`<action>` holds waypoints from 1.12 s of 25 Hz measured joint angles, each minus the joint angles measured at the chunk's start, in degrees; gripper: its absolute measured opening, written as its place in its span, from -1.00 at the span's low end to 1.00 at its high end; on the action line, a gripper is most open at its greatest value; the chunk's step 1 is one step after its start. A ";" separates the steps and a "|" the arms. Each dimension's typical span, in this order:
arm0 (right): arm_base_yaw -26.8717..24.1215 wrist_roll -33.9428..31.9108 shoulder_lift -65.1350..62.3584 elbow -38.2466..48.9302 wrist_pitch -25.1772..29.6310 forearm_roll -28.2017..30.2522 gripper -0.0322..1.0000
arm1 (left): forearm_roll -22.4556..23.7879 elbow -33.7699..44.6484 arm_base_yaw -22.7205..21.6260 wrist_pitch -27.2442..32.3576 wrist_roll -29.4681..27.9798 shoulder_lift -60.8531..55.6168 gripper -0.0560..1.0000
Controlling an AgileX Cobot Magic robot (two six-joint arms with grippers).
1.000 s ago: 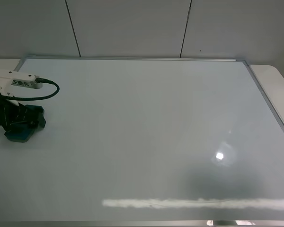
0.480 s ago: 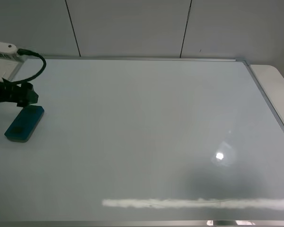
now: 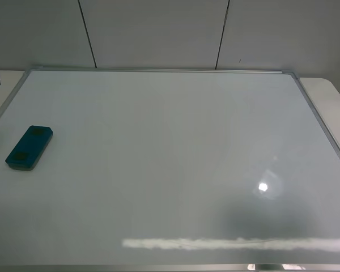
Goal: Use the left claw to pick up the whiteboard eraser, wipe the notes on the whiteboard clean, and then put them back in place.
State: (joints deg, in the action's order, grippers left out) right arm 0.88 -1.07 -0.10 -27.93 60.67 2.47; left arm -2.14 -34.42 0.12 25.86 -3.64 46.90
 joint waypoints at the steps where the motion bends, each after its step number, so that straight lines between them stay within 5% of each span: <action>1: 0.00 0.00 0.00 0.00 0.00 0.00 0.99 | 0.15 0.00 0.00 1.76 0.00 -2.42 0.98; 8: 0.00 0.00 0.00 0.00 0.00 0.00 0.99 | 1.53 -1.57 0.00 14.97 0.00 -24.06 0.98; 18: 0.00 0.00 0.00 0.00 0.00 0.00 0.99 | 7.21 -17.64 0.00 35.45 0.00 -35.92 0.98; 28: 0.00 0.00 0.00 0.00 0.00 0.00 0.99 | 8.36 -8.34 0.00 41.09 0.00 -45.53 0.99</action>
State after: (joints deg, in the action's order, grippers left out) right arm 0.88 -1.07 -0.10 -27.93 60.67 2.47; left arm 6.22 -42.76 0.12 66.94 -3.64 1.38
